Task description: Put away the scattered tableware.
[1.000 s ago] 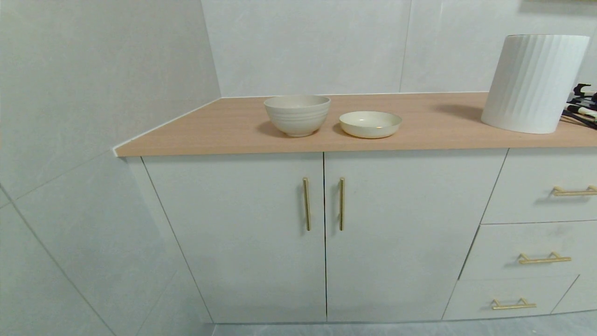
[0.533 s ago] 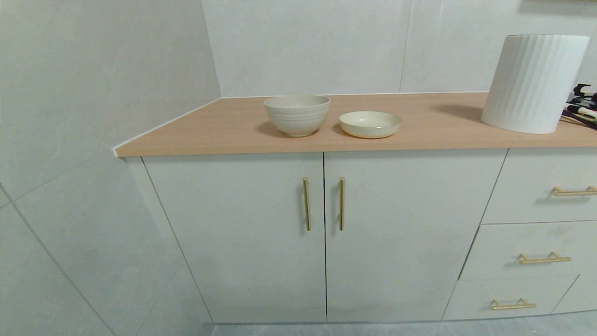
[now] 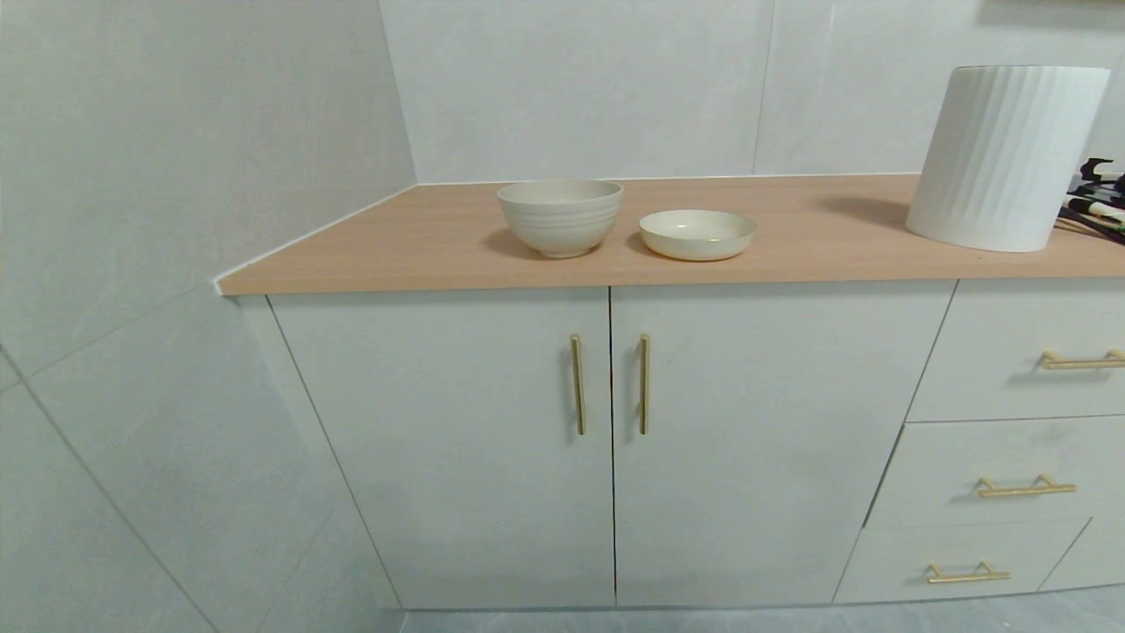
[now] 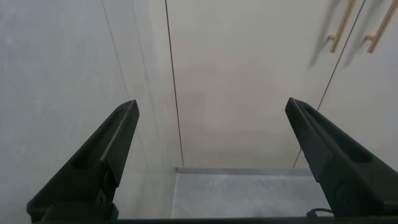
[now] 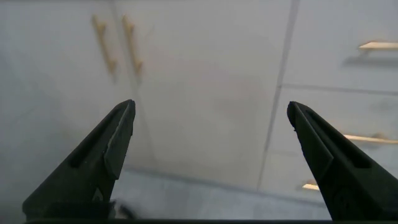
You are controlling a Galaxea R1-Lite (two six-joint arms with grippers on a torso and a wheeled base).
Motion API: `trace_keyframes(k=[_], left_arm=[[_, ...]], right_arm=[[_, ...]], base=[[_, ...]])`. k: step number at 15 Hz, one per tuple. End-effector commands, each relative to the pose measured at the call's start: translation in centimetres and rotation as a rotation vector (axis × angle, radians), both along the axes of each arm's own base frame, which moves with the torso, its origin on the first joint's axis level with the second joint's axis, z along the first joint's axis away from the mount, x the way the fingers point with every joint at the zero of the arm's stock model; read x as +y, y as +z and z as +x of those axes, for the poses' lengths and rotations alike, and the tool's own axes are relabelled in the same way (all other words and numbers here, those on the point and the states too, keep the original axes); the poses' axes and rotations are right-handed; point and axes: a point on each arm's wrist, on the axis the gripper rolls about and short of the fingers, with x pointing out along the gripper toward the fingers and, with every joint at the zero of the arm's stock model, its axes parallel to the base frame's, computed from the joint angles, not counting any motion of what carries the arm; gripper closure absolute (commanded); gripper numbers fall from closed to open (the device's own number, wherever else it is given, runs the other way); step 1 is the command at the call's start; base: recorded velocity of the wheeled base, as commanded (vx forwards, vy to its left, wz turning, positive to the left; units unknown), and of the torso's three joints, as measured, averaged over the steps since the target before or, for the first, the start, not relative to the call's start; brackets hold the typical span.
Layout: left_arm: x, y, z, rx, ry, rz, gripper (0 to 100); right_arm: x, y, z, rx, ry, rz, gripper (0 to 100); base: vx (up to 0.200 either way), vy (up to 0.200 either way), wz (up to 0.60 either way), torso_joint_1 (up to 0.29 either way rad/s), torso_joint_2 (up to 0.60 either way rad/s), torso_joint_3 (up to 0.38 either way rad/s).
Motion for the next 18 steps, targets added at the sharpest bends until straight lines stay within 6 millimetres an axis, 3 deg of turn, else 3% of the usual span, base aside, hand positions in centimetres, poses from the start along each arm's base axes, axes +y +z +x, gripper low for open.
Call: trace_keyframes(k=[1, 4, 8, 12, 15, 16, 17, 18], left_arm=[[0.0, 0.0, 0.0, 0.000, 0.001, 0.000, 0], [0.0, 0.0, 0.0, 0.000, 0.000, 0.000, 0], [0.0, 0.0, 0.0, 0.000, 0.000, 0.000, 0], [0.0, 0.0, 0.0, 0.000, 0.000, 0.002, 0], [0.0, 0.0, 0.0, 0.000, 0.001, 0.003, 0], [0.0, 0.0, 0.0, 0.000, 0.001, 0.003, 0], [0.0, 0.0, 0.0, 0.000, 0.001, 0.002, 0], [0.0, 0.0, 0.0, 0.000, 0.000, 0.002, 0]], right_arm=[[0.3, 2.2, 3.9, 0.212, 0.088, 0.000, 0], [2.1, 5.7, 10.9, 0.368, 0.223, -0.023, 0], [6.8, 6.0, 18.9, 0.399, 0.379, -0.041, 0], [12.7, 6.6, 23.2, 0.402, 0.523, -0.029, 0], [15.1, 5.1, 27.1, 0.449, 0.526, -0.042, 0], [15.1, 5.1, 27.1, 0.449, 0.526, -0.042, 0], [16.6, 4.0, 28.8, 0.478, 0.537, -0.051, 0], [17.1, 4.0, 29.4, 0.480, 0.539, -0.041, 0]], base=[[0.000, 0.000, 0.00, 0.000, 0.00, 0.000], [0.000, 0.000, 0.00, 0.000, 0.00, 0.000], [0.000, 0.000, 0.00, 0.000, 0.00, 0.000], [0.000, 0.000, 0.00, 0.000, 0.00, 0.000], [0.000, 0.000, 0.00, 0.000, 0.00, 0.000], [0.000, 0.000, 0.00, 0.000, 0.00, 0.000], [0.000, 0.000, 0.00, 0.000, 0.00, 0.000], [0.000, 0.000, 0.00, 0.000, 0.00, 0.000]])
